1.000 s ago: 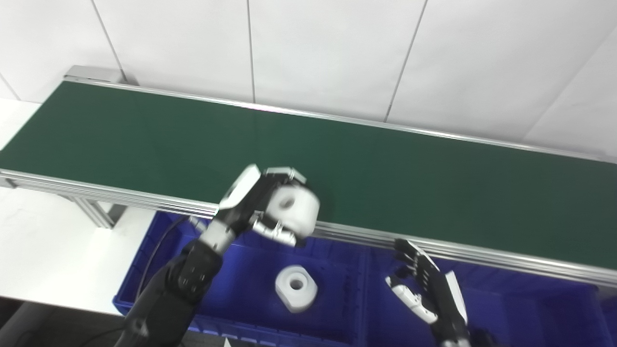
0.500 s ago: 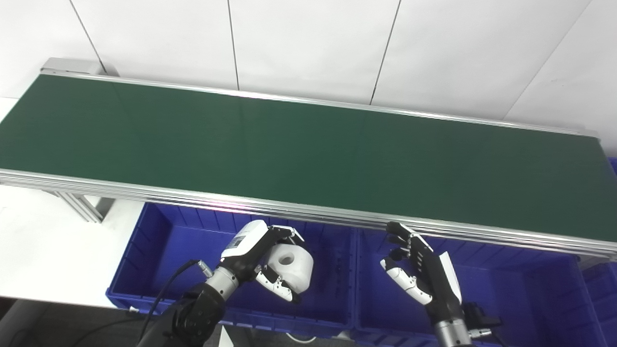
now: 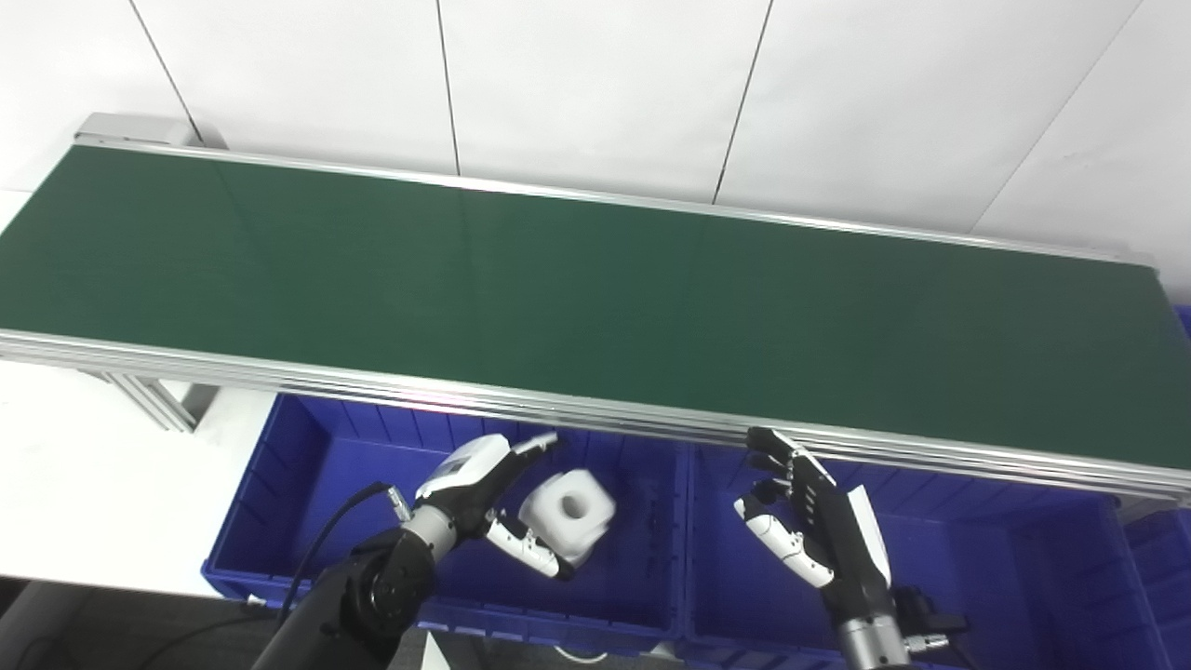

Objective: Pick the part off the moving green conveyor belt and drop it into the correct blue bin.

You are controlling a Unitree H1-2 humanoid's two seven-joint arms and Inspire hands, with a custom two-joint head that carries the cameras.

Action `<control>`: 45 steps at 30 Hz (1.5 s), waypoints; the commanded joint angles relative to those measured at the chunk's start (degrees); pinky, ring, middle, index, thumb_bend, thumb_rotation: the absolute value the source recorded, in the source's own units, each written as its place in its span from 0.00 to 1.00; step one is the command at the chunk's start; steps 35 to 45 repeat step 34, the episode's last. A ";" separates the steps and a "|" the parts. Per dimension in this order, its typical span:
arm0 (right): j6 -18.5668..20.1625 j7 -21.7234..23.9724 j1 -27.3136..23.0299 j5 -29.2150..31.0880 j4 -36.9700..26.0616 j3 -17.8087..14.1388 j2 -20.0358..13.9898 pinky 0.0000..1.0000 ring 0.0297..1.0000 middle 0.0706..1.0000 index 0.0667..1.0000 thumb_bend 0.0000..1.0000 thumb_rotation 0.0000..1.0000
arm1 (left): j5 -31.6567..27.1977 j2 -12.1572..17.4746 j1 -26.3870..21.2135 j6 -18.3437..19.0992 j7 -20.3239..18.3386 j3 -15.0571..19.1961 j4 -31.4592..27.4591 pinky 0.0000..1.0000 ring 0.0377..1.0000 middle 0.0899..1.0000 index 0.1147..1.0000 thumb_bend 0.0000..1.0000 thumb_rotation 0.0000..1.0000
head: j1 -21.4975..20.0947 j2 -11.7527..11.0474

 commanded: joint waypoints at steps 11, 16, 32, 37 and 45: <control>0.40 0.82 0.32 1.28 -2.02 -0.62 -1.02 0.72 0.79 0.81 0.81 0.70 0.59 | -11.53 -5.88 5.53 -5.80 1.64 1.24 -5.30 0.85 0.92 0.95 0.95 0.79 0.51 | 0.21 0.37; 2.12 0.84 0.44 0.22 -2.91 -0.68 -0.99 0.72 0.79 0.82 0.81 0.71 0.61 | -12.08 -6.24 4.75 -8.55 3.75 2.19 -2.86 0.84 0.91 0.94 0.95 0.79 0.51 | -0.44 0.55; 3.08 1.10 -0.24 0.47 -2.38 -0.39 -0.58 0.77 0.83 0.83 0.82 0.70 0.55 | -13.68 -6.46 4.61 -14.18 4.97 3.78 -0.12 0.85 0.91 0.94 0.94 0.79 0.43 | -0.59 0.04; 3.22 1.14 -0.22 0.59 -2.42 -0.36 -0.50 0.78 0.83 0.84 0.83 0.71 0.55 | -13.73 -6.54 4.63 -14.93 5.27 3.93 0.17 0.84 0.91 0.93 0.94 0.78 0.41 | -0.50 0.02; 3.22 1.14 -0.22 0.59 -2.42 -0.36 -0.50 0.78 0.83 0.84 0.83 0.71 0.55 | -13.73 -6.54 4.63 -14.93 5.27 3.93 0.17 0.84 0.91 0.93 0.94 0.78 0.41 | -0.50 0.02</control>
